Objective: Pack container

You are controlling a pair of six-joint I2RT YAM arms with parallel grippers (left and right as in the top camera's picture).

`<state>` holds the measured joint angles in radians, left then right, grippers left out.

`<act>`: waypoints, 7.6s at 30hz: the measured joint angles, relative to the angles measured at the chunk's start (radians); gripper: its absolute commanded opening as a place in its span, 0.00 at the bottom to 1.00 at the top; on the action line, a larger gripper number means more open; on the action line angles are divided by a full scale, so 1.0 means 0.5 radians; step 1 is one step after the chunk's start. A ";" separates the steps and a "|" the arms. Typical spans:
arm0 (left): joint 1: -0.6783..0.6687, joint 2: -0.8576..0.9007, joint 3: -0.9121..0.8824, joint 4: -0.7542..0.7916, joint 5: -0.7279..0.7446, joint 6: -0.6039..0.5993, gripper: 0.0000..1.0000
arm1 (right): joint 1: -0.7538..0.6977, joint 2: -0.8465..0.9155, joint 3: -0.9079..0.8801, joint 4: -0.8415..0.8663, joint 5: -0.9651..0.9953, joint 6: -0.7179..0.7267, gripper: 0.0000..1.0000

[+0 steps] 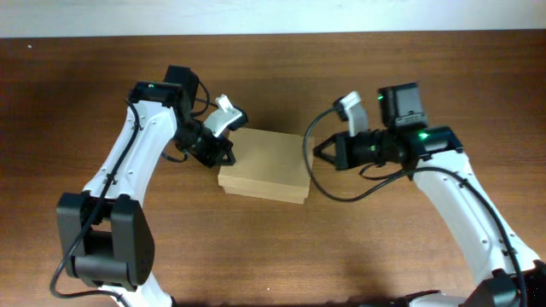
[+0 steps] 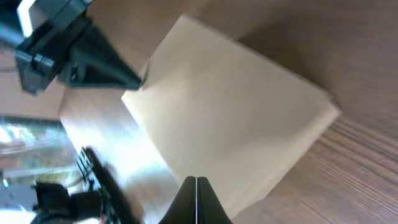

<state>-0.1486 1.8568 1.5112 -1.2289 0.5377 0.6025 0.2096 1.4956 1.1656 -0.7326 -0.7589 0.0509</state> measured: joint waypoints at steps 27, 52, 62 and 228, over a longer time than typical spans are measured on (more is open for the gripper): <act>0.000 -0.009 -0.058 0.134 -0.011 -0.003 0.02 | 0.130 0.040 -0.439 0.325 0.171 -0.008 0.04; 0.108 -0.334 -0.301 0.472 -0.090 -0.285 0.02 | 0.130 -0.211 -0.509 0.382 0.706 0.305 0.04; 0.338 -0.359 -0.792 1.109 -0.034 -0.792 0.02 | 0.130 0.219 -0.540 0.915 0.652 0.424 0.04; 0.091 -3.684 -2.765 1.628 -0.578 -0.845 1.00 | 0.138 -2.750 -0.592 -0.894 0.848 0.438 0.99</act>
<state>-0.1032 0.0147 0.1287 -0.4149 0.2489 0.1799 0.2787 0.1207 0.8696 -1.1797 -0.3347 0.2699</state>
